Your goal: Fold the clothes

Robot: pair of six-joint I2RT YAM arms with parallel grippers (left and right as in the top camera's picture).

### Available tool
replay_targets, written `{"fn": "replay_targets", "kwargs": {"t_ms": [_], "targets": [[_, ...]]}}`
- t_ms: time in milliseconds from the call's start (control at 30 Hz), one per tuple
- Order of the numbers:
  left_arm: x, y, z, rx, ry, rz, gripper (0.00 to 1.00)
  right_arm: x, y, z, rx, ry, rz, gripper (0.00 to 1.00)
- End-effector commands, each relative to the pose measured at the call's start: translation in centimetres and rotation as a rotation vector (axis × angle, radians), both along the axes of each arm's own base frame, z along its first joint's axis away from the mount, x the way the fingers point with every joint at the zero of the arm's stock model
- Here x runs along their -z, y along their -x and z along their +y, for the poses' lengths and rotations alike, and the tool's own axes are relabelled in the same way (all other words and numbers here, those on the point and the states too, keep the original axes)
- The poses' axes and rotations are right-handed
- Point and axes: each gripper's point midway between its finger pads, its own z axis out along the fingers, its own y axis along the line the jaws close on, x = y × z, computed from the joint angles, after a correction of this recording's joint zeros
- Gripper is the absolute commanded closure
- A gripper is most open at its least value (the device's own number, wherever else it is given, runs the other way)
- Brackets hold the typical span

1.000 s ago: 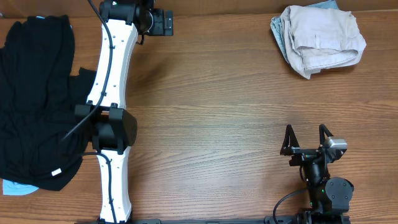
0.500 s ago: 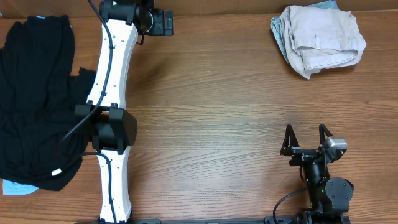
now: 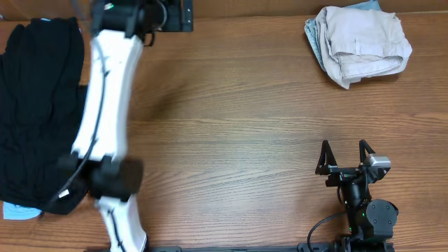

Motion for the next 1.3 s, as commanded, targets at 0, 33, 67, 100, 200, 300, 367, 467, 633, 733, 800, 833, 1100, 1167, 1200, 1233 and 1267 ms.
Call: {"fn": "replay_targets", "kwargs": {"t_ms": [0, 33, 67, 100, 200, 300, 367, 467, 633, 733, 800, 833, 1100, 1167, 1200, 1233, 1267], "targets": [[-4.6, 5.4, 3.0, -0.055, -0.051, -0.083, 0.0, 0.1, 0.0, 0.0, 0.004, 0.001, -0.006, 0.0], [-4.3, 6.3, 3.6, -0.068, -0.055, -0.081, 0.0, 0.1, 0.0, 0.0, 0.004, 0.001, -0.006, 0.0], [-3.9, 7.2, 4.3, -0.079, -0.056, -0.08, 0.0, 0.1, 0.0, 0.0, 0.004, 0.001, -0.006, 0.0], [-3.2, 8.0, 5.0, -0.093, -0.056, -0.079, 0.0, 0.1, 0.0, 0.0, 0.004, 0.001, -0.006, 0.0], [1.6, 10.6, 7.6, -0.172, -0.028, -0.072, 0.0, 0.1, 0.0, 0.0, 0.004, 0.001, -0.006, 0.0], [6.6, 12.7, 8.6, -0.217, 0.011, -0.06, 0.0, 0.1, 0.0, 0.0, 0.004, 0.001, -0.006, 0.0], [9.7, 13.9, 8.3, -0.204, 0.03, -0.07, 0.0, 0.1, 0.0, 0.0, 0.004, 0.001, -0.006, 0.0], [13.4, 15.7, 8.3, -0.201, 0.037, -0.109, 0.0, 0.1, 0.0, 0.0, 0.004, 0.001, -0.006, 0.0], [16.5, 18.6, 8.7, -0.211, 0.041, -0.227, 0.0, 0.1, 0.0, 0.0, 0.004, 0.001, -0.006, 0.0], [17.6, 20.3, 8.8, -0.213, 0.048, -0.301, 0.0, 0.1, 0.0, 0.0, 0.004, 0.001, -0.006, 0.0], [18.4, 21.4, 8.9, -0.215, 0.052, -0.338, 0.0, 0.1, 0.0, 0.0, 0.004, 0.001, -0.006, 0.0], [18.8, 22.3, 8.9, -0.216, 0.055, -0.372, 0.0, 0.1, 0.0, 0.0, 0.004, 0.001, -0.006, 0.0], [19.0, 24.2, 9.4, -0.234, 0.061, -0.515, 0.0, 0.1, 0.0, 0.0, 0.004, 0.001, -0.006, 0.0], [19.0, 24.6, 9.4, -0.234, 0.065, -0.542, 0.0, 0.1, 0.0, 0.0, 0.004, 0.0, -0.006, 0.0], [19.0, 24.8, 9.5, -0.237, 0.065, -0.548, 0.0, 0.1, 0.0, 0.0, 0.004, 0.001, -0.006, 0.0], [18.9, 24.8, 9.5, -0.239, 0.063, -0.553, 0.0, 0.1, 0.0, 0.0, 0.004, 0.001, -0.006, 0.0], [18.5, 24.8, 9.5, -0.24, 0.064, -0.565, 0.0, 0.1, 0.0, 0.0, 0.004, 0.001, -0.006, 0.0]]}}
